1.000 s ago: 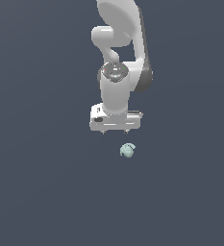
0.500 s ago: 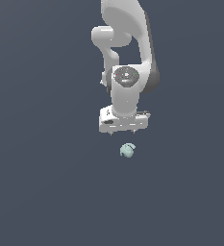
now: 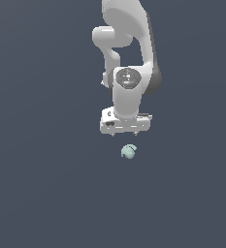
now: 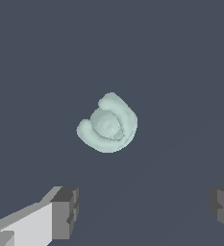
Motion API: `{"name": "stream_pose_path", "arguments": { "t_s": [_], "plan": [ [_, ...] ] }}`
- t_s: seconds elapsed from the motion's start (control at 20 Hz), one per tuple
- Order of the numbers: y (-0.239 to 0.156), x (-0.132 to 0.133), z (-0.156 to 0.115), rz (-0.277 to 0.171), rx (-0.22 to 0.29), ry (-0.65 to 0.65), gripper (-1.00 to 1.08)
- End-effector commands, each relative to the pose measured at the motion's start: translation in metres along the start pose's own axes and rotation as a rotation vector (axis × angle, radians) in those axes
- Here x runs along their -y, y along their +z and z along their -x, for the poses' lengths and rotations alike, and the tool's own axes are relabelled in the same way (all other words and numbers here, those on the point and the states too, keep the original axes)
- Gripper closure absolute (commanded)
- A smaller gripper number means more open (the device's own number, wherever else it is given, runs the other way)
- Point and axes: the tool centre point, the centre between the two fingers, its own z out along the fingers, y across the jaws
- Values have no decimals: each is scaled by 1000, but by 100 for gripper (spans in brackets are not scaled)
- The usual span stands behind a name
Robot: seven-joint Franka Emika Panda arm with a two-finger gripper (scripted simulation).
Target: Pick up the object and move it to a goal position.
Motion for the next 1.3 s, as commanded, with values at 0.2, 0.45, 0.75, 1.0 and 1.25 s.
{"name": "stream_pose_path", "arguments": {
  "t_s": [0.2,0.45,0.75,1.0,1.25],
  "plan": [
    [5,3,-5,2,-3,86,-92],
    [11,6,-11,5,-8,191,-92],
    [19,10,-19,10,-16,343,-92],
    [27,14,-25,15,-25,469,-92],
    [33,17,-31,19,-34,582,-92]
  ]
}}
